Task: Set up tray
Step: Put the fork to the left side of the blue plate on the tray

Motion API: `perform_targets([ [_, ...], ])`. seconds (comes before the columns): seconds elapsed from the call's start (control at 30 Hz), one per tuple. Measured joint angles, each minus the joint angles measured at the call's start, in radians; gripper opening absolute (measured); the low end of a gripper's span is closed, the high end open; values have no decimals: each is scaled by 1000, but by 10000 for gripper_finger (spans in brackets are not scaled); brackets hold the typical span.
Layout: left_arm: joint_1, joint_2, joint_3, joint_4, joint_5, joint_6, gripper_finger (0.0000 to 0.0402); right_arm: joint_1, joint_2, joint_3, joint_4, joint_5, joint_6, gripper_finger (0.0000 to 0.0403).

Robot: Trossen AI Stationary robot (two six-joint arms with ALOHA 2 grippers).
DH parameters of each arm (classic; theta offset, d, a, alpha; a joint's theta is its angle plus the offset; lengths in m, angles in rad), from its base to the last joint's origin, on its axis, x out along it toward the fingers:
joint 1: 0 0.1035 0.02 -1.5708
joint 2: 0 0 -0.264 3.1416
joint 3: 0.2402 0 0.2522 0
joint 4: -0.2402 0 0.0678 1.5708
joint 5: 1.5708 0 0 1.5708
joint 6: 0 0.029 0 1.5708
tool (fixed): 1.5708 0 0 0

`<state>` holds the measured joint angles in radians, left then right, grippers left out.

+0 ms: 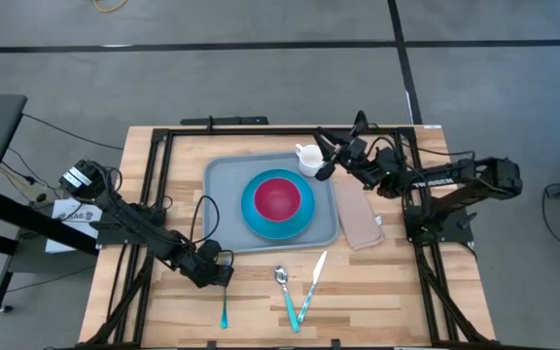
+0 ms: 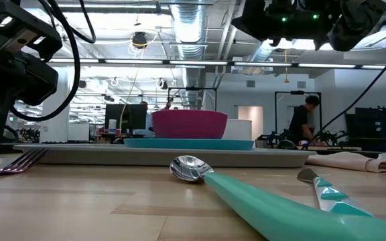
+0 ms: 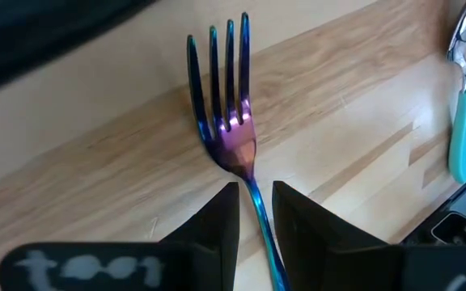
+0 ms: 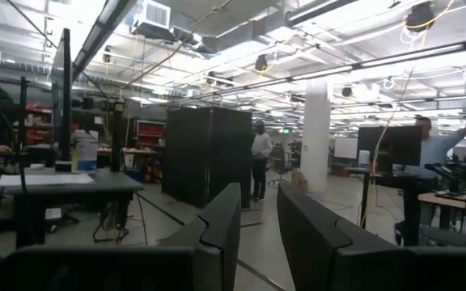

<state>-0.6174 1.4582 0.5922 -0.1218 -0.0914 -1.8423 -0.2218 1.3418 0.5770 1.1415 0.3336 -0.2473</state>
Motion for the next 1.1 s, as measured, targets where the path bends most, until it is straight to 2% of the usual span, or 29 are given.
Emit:
perform_targets([
  [0.77, 0, 0, 0, 18, -37, 44, 64, -1, 0, 0, -73, 0, -16, 79],
  [1.1, -29, 0, 0, 78, -53, -9, 64, 13, 0, 0, -90, 1, -15, 79],
])
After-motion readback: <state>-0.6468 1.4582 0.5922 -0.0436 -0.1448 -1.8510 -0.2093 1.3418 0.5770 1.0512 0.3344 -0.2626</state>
